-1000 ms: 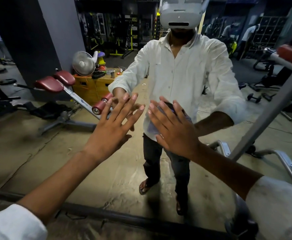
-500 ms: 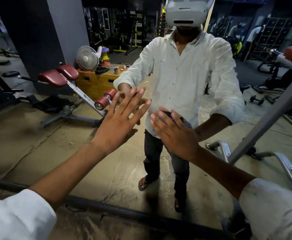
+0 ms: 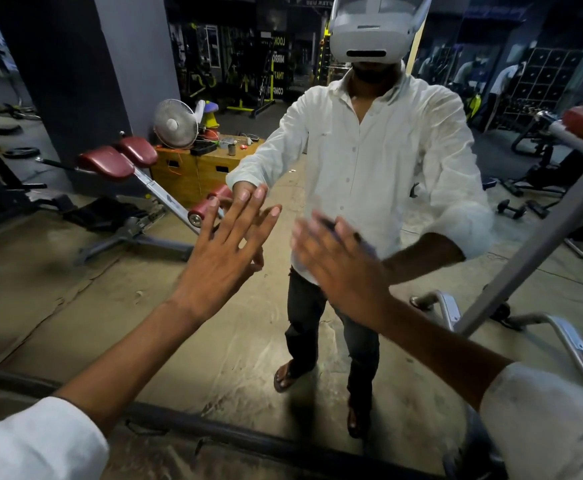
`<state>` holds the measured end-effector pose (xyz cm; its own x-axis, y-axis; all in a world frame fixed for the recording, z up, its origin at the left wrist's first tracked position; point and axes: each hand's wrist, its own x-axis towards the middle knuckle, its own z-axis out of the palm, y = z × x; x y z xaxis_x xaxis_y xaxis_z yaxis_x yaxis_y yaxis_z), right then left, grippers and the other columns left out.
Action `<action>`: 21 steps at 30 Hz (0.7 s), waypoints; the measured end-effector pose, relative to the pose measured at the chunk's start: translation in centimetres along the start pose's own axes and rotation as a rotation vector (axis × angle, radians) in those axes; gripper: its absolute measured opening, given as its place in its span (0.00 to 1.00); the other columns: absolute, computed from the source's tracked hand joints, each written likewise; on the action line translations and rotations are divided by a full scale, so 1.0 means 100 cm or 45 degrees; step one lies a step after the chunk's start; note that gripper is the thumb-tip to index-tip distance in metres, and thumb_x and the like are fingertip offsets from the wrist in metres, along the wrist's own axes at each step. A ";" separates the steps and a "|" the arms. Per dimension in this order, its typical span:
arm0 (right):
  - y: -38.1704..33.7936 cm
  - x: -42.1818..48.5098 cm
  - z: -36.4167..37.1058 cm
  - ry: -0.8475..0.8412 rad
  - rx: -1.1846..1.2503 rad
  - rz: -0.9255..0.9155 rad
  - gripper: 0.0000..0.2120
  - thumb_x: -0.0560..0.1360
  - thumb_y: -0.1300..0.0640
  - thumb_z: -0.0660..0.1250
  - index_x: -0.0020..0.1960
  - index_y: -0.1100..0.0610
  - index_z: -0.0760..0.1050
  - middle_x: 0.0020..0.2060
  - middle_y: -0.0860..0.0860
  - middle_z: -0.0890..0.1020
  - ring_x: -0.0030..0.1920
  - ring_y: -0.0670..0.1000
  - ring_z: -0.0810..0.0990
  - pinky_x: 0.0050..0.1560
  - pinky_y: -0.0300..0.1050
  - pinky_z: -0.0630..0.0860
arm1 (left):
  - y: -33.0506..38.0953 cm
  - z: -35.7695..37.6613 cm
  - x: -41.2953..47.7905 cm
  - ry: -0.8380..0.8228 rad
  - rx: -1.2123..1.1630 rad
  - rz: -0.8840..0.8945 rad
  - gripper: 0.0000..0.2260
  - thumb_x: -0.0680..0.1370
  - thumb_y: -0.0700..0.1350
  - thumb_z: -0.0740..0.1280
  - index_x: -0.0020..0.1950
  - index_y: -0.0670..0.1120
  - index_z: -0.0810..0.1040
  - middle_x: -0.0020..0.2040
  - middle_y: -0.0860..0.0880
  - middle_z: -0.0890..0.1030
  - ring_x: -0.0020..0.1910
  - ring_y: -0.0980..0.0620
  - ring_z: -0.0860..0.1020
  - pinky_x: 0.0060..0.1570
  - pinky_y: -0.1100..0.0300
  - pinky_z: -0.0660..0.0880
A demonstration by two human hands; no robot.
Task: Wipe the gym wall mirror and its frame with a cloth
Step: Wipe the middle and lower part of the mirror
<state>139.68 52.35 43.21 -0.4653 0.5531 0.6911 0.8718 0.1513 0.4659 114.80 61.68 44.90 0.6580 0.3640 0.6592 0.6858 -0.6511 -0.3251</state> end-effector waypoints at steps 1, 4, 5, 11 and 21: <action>-0.012 -0.018 0.014 -0.043 -0.097 -0.120 0.28 0.86 0.57 0.57 0.84 0.60 0.57 0.84 0.57 0.57 0.85 0.58 0.50 0.83 0.58 0.37 | -0.002 0.000 -0.001 0.004 -0.004 0.008 0.51 0.77 0.57 0.78 0.88 0.47 0.48 0.87 0.40 0.43 0.87 0.39 0.46 0.81 0.32 0.53; -0.032 -0.068 0.039 -0.289 -0.460 -0.656 0.32 0.85 0.53 0.56 0.84 0.65 0.52 0.84 0.62 0.55 0.84 0.63 0.53 0.80 0.67 0.32 | -0.005 0.000 -0.001 0.014 0.016 0.047 0.52 0.76 0.56 0.79 0.88 0.48 0.48 0.87 0.40 0.42 0.87 0.39 0.46 0.81 0.33 0.56; -0.031 -0.069 0.041 -0.298 -0.479 -0.686 0.33 0.84 0.53 0.57 0.84 0.65 0.52 0.84 0.62 0.55 0.84 0.63 0.51 0.80 0.67 0.32 | -0.008 0.000 -0.001 0.010 0.018 0.067 0.53 0.76 0.56 0.79 0.88 0.48 0.47 0.87 0.41 0.42 0.87 0.40 0.46 0.81 0.33 0.56; 0.006 0.024 -0.003 0.037 -0.201 -0.092 0.23 0.86 0.56 0.58 0.80 0.57 0.69 0.80 0.56 0.66 0.85 0.56 0.51 0.84 0.58 0.43 | -0.013 0.004 -0.002 0.027 0.029 0.074 0.54 0.73 0.53 0.82 0.88 0.49 0.49 0.88 0.42 0.42 0.87 0.41 0.46 0.80 0.33 0.57; -0.055 -0.061 0.058 -0.367 -0.608 -0.818 0.31 0.85 0.52 0.60 0.83 0.64 0.57 0.83 0.62 0.59 0.82 0.63 0.58 0.80 0.71 0.35 | -0.036 0.011 -0.012 0.102 0.028 -0.029 0.51 0.74 0.61 0.79 0.88 0.45 0.54 0.88 0.40 0.45 0.87 0.40 0.49 0.81 0.29 0.52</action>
<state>138.58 52.86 33.23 -0.7341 0.6749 0.0753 0.2636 0.1810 0.9475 111.90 64.32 44.58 0.6158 0.3231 0.7186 0.7073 -0.6284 -0.3237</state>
